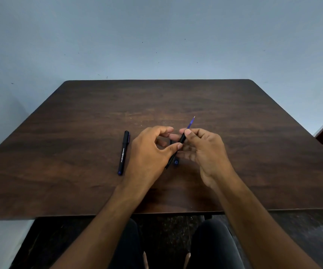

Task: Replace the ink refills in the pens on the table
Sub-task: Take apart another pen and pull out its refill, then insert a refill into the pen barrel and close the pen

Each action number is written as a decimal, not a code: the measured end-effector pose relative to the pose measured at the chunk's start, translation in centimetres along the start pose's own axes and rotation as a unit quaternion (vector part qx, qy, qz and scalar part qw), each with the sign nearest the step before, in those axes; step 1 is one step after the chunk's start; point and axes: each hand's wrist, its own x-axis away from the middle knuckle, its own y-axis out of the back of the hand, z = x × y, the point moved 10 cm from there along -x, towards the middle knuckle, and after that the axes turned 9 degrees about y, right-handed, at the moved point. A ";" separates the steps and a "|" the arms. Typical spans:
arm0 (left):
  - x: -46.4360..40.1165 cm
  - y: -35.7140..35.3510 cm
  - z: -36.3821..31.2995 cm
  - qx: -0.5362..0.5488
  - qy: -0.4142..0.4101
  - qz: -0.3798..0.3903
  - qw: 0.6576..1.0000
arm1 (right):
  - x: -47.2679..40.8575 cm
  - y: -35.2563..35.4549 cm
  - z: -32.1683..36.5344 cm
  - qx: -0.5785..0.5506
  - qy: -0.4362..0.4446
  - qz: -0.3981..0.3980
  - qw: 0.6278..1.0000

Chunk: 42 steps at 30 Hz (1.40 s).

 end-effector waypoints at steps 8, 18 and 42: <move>-0.2 -0.7 0.1 -0.031 -0.013 0.009 0.999 | 0.4 0.3 -0.3 -0.014 0.005 -0.030 0.999; -0.4 -0.1 0.9 -0.039 -0.030 -0.028 0.998 | 0.4 2.4 1.1 0.005 0.029 -0.063 0.998; -1.4 -1.8 1.2 -0.034 0.036 0.007 0.999 | -1.8 10.0 5.5 0.393 0.054 -0.088 0.914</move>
